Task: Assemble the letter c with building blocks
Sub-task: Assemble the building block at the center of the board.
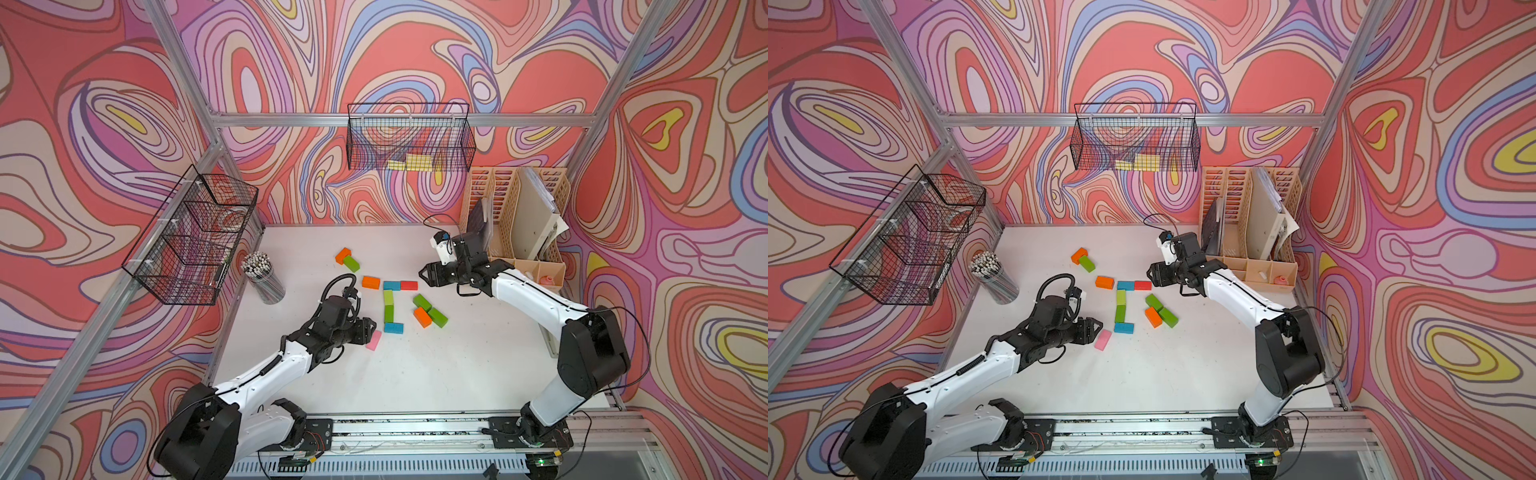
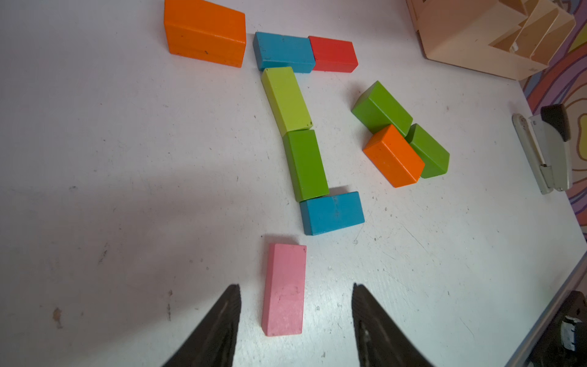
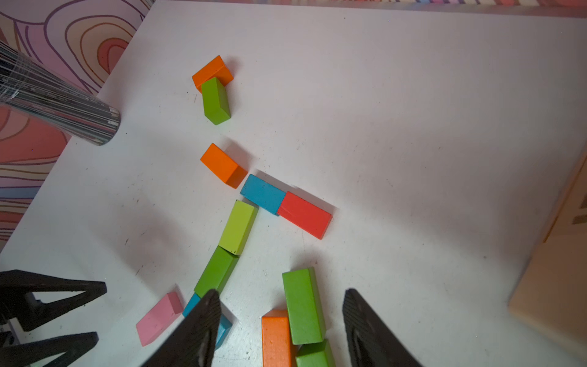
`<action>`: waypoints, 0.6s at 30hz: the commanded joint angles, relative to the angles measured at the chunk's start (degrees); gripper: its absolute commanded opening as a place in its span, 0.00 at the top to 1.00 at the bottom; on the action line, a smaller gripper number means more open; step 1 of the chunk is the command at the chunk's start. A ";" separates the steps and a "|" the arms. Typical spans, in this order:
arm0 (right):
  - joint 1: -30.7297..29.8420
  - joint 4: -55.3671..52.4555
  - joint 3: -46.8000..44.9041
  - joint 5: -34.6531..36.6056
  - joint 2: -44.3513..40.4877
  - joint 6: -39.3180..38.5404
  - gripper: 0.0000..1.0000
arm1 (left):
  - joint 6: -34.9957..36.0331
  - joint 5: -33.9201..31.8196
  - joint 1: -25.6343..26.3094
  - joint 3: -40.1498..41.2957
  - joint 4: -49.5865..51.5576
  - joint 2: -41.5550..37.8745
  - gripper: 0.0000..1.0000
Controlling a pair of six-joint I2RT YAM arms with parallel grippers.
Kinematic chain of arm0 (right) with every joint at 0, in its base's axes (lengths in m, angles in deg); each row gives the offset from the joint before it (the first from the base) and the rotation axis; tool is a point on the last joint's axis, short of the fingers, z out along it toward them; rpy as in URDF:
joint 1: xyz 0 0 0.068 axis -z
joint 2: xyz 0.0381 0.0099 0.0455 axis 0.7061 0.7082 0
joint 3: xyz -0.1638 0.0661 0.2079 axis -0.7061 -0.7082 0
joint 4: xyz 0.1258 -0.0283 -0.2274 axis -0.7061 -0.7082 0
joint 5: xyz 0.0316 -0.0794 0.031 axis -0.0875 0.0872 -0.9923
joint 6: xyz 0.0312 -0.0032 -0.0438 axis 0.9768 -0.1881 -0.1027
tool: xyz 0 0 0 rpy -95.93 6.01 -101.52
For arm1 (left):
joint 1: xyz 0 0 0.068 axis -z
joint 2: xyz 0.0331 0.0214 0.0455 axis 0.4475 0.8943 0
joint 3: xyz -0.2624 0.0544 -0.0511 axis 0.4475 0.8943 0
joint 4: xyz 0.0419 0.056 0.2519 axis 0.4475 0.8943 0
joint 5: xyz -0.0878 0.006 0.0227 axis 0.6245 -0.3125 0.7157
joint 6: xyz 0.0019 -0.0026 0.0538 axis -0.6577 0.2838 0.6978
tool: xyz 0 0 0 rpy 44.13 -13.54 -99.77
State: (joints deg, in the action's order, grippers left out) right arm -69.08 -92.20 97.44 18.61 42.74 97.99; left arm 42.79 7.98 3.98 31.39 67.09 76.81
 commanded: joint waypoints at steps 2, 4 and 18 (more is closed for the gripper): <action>-0.26 -2.44 -1.92 -0.62 -1.50 3.68 0.35 | -0.86 -3.77 2.86 -1.44 5.14 1.31 0.39; -0.27 -2.56 -2.00 -1.05 -1.74 4.08 0.35 | -0.12 -4.56 3.72 -1.86 5.67 2.89 0.39; -0.30 -1.50 -3.96 -3.47 -2.21 3.70 0.35 | 1.78 -5.46 6.06 -6.12 7.15 11.09 0.48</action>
State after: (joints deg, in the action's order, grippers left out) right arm -69.08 -94.19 94.07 15.94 41.97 102.16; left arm 43.62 3.22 9.49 27.17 73.10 86.61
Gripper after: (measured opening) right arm 0.648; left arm 0.527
